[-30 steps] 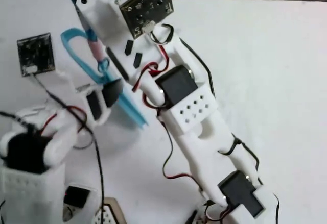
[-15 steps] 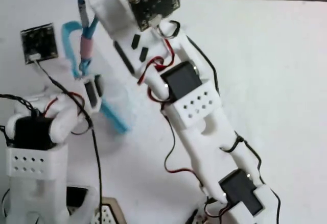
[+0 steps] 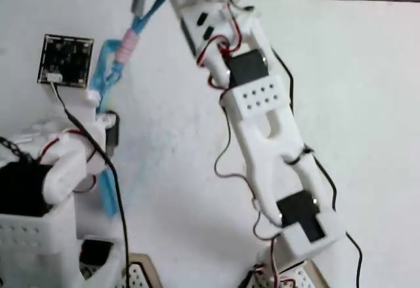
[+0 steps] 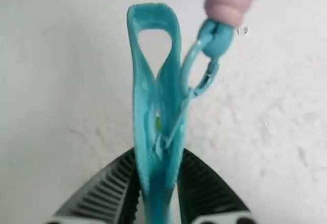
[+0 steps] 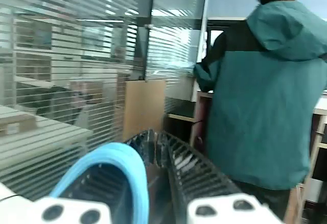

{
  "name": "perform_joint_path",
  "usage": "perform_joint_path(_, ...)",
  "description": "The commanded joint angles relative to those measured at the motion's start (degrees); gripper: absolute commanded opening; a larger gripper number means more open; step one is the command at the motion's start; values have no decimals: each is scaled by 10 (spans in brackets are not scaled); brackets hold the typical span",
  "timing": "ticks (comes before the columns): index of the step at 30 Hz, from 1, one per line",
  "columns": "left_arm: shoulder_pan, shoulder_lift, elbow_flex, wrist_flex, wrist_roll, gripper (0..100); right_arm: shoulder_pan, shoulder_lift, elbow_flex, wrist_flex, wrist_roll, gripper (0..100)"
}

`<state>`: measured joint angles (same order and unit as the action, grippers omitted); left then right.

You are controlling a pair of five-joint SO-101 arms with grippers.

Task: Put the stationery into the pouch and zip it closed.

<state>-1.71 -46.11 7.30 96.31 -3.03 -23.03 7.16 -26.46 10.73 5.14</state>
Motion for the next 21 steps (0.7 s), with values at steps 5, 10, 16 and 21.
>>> perform_joint_path(5,-5,0,-76,58,-36,24,104,154,-152,-7,-3,16)
perform_joint_path(10,-5,0,-103,60,-36,24,137,276,-245,46,-3,16)
perform_joint_path(16,-5,0,-128,60,-34,24,176,421,-360,99,1,16)
perform_joint_path(21,-5,0,-130,60,-33,24,211,506,-446,138,2,16)
